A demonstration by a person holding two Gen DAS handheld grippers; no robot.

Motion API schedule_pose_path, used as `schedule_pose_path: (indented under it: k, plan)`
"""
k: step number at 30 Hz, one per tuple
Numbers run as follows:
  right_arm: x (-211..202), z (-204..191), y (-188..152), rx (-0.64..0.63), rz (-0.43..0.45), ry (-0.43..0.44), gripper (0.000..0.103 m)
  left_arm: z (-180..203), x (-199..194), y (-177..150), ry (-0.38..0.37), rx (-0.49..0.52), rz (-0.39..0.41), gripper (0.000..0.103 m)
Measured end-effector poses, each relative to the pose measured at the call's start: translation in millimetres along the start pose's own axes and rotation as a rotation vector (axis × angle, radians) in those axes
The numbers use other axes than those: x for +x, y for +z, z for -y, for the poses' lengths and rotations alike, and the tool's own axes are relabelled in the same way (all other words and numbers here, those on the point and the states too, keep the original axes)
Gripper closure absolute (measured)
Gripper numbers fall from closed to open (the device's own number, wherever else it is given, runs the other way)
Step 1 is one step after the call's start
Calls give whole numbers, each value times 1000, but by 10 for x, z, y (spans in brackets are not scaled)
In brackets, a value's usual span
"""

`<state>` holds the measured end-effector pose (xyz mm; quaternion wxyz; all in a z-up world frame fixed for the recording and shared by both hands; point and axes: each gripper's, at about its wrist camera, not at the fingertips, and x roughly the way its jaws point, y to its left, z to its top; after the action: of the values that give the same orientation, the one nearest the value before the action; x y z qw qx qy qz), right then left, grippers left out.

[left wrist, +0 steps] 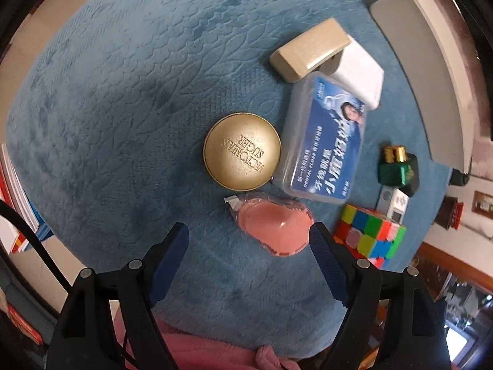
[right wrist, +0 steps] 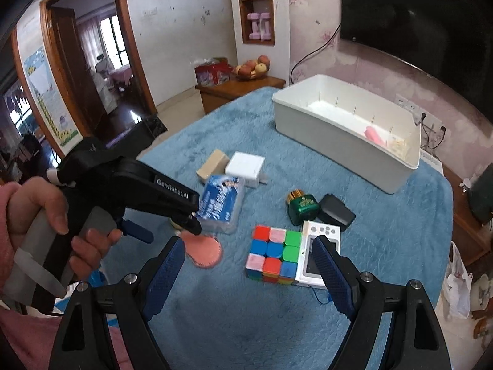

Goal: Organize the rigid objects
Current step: 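Move both tools back toward the items on the table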

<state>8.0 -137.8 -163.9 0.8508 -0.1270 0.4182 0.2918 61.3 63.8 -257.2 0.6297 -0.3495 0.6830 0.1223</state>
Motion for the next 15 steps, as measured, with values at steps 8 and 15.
schedule_pose_path:
  k: [8, 15]
  plan:
    - [222, 85, -146, -9, -56, 27, 18, 21, 255, 64, 21, -82, -38, 20]
    - [404, 165, -186, -7, -91, 38, 18, 135, 340, 68, 73, -106, -22, 16]
